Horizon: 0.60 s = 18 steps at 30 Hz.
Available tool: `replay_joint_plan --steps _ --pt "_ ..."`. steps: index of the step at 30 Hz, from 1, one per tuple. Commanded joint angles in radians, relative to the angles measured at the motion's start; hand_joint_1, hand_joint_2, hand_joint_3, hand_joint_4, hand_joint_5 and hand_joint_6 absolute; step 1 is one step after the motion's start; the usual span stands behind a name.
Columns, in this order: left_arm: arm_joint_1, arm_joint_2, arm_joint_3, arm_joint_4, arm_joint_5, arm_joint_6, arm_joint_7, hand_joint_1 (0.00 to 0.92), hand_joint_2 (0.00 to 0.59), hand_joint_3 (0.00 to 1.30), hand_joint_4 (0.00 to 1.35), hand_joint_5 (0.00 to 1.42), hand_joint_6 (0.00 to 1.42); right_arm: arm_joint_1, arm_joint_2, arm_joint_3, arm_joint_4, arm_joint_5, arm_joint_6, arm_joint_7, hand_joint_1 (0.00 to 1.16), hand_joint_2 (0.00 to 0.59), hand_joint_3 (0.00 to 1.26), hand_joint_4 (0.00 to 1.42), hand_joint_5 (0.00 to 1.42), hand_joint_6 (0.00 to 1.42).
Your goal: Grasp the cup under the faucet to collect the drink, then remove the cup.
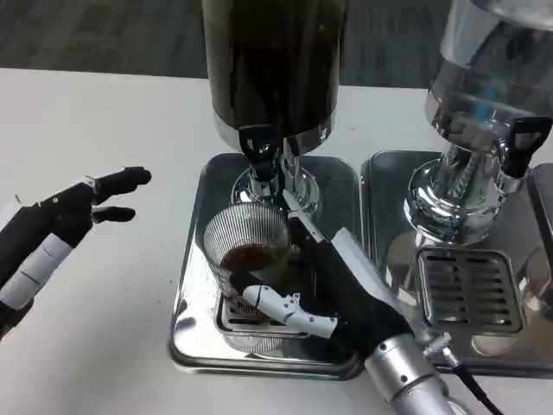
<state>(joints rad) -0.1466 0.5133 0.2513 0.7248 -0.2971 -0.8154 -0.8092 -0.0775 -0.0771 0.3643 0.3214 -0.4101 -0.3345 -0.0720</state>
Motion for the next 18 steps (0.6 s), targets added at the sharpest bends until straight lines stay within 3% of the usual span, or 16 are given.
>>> replay_joint_plan --steps 1,9,14,18 --pt "-0.006 0.016 -0.007 0.014 0.021 -0.013 -0.002 0.0 0.119 0.28 0.15 0.12 0.27 -0.007 -0.001 0.017 0.016 -0.02 0.004 0.003 0.45 0.204 0.0 0.0 0.0 0.0" --pt "-0.005 0.018 -0.006 0.019 0.022 -0.011 0.002 0.0 0.129 0.29 0.17 0.13 0.28 -0.006 -0.001 0.028 0.007 -0.059 0.024 -0.016 0.48 0.2 0.0 0.0 0.0 0.0" --pt "-0.005 0.019 -0.007 0.024 0.024 -0.012 0.004 0.0 0.131 0.31 0.18 0.13 0.29 -0.009 0.003 0.034 0.008 -0.056 0.027 -0.01 0.58 0.19 0.0 0.0 0.0 0.0" --pt "-0.007 0.018 -0.004 0.028 0.029 -0.013 0.005 0.0 0.128 0.32 0.18 0.14 0.29 -0.008 0.007 0.04 0.005 -0.066 0.039 -0.016 0.59 0.192 0.0 0.0 0.0 0.01"
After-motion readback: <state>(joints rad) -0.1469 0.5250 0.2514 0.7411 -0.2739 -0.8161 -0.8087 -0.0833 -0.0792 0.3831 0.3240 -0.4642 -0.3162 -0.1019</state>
